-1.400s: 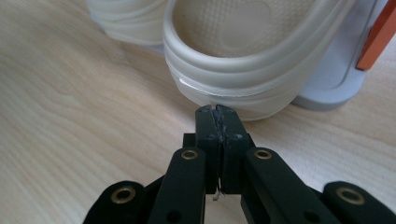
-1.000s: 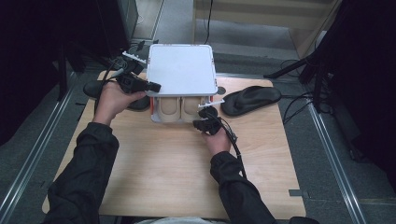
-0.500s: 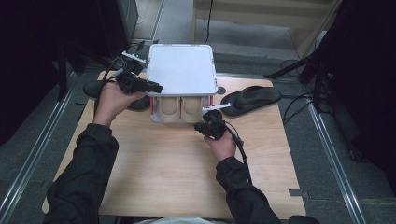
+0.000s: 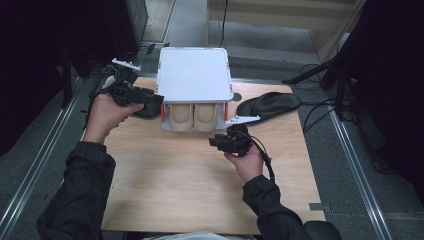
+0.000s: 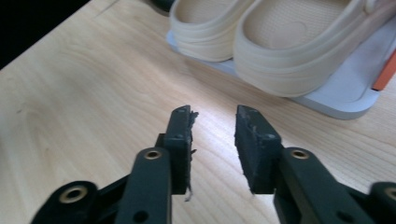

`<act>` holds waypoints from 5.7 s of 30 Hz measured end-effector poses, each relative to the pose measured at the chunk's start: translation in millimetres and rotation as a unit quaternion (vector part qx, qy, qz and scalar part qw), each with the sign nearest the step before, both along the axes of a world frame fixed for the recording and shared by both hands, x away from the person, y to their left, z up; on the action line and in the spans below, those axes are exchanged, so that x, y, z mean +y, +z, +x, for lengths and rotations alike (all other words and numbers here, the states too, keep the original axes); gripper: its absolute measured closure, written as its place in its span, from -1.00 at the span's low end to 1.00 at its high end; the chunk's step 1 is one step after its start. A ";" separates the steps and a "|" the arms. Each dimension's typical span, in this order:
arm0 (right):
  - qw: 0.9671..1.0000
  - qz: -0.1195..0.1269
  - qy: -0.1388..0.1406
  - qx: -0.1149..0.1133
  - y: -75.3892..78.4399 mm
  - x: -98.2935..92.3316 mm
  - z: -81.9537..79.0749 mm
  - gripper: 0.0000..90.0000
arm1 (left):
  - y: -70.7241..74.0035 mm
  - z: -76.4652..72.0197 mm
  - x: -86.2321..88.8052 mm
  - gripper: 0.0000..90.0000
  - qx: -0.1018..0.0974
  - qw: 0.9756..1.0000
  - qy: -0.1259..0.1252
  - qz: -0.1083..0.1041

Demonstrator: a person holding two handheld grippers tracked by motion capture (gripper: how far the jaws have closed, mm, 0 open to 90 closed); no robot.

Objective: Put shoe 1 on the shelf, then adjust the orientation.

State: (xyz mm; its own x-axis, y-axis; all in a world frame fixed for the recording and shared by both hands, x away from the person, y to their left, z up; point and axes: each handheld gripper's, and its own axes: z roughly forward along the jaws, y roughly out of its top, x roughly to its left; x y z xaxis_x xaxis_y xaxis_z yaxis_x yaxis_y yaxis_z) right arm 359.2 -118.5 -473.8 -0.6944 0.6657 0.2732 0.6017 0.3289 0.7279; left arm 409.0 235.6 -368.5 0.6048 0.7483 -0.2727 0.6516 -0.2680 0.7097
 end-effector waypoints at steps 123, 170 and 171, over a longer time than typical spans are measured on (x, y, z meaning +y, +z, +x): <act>0.999 0.012 0.032 0.002 -16.8 -25.3 -43.2 0.35 | -119.5 8.0 119.0 1.00 0.087 0.986 0.129 0.053; 0.999 0.020 0.047 0.002 -12.2 -18.2 -39.4 0.36 | -131.0 -73.8 116.0 1.00 0.088 0.985 0.140 0.049; 0.999 0.020 0.047 0.002 -12.2 -18.3 -39.3 0.36 | -130.7 -75.4 112.7 1.00 0.088 0.985 0.136 0.052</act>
